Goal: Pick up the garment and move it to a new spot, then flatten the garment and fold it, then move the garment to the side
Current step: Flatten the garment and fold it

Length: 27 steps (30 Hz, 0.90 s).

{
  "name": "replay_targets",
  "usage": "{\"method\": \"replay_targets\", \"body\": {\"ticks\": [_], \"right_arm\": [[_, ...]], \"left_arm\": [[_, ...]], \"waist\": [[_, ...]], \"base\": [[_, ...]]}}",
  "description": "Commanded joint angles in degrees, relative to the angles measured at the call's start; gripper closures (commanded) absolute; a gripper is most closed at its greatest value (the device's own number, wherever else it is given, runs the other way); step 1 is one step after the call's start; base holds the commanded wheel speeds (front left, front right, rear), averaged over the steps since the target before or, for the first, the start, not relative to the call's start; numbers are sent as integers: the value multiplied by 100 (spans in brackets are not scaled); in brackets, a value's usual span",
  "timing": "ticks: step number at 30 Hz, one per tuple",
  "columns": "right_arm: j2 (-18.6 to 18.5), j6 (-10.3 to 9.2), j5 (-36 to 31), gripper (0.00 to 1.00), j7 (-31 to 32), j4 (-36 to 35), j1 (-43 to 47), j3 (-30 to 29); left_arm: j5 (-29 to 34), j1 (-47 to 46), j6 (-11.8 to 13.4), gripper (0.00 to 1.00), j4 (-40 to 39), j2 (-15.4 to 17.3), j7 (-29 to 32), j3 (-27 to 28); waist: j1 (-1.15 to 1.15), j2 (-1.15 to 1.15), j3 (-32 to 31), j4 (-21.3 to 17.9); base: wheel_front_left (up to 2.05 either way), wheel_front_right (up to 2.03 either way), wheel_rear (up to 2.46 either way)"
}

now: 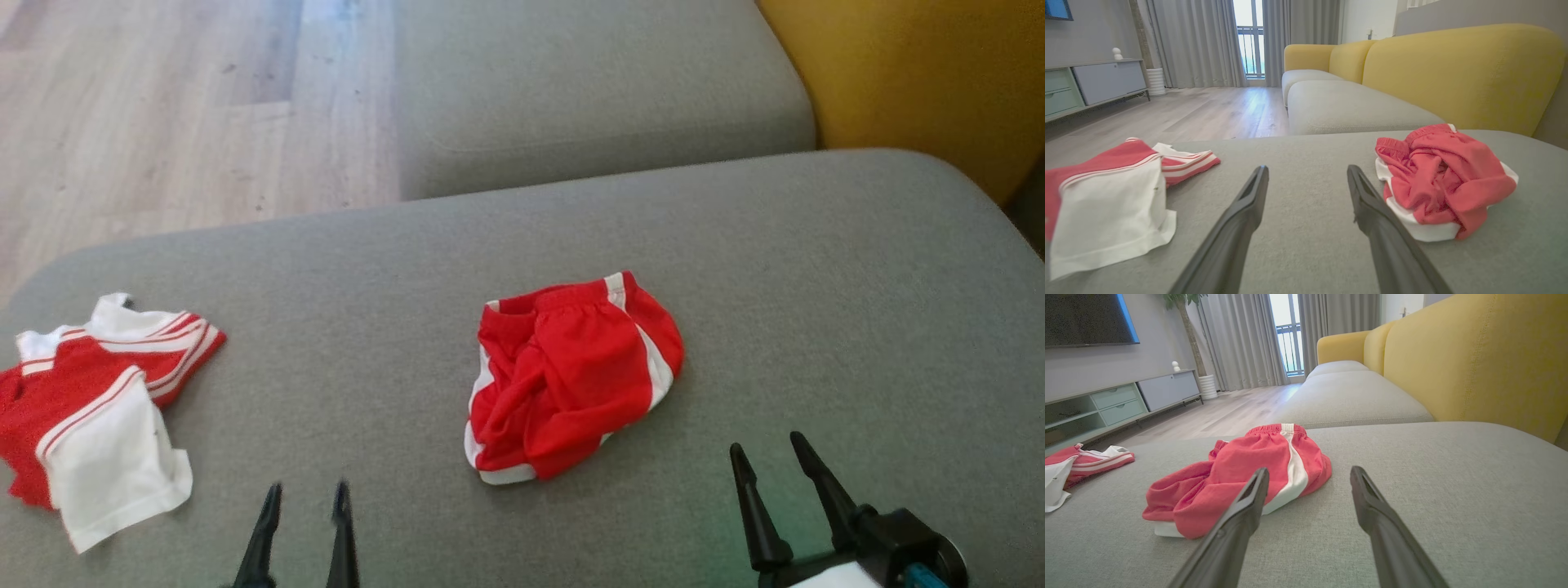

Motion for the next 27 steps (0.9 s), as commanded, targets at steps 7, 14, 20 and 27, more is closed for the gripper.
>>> {"method": "replay_targets", "body": {"ticks": [7, 14, 20, 27], "right_arm": [[-115, -5, -19, 0, -22, -243, -382, 103], [-138, -5, -49, 0, -22, -321, -674, 156], [-118, -5, -60, 0, -22, -382, -1047, 168], [-53, -5, -46, 0, -22, -471, -1390, 190]], "left_arm": [[-302, -1403, -29, 0, 251, -40, -54, -275], [-259, -3236, -400, 0, 999, -40, 490, -1071], [-246, -5000, -764, 0, 1644, -40, 1515, -1889], [-484, -6297, -912, 0, 2352, -40, 2692, -2546]], "waist": [[0, 0, 446, -410], [0, 0, 1213, -688], [0, 0, 1887, -849], [0, 0, 2542, -997]], "base": [[0, 0, 0], [0, 0, 0], [0, 0, 0], [0, 0, 0]]}}
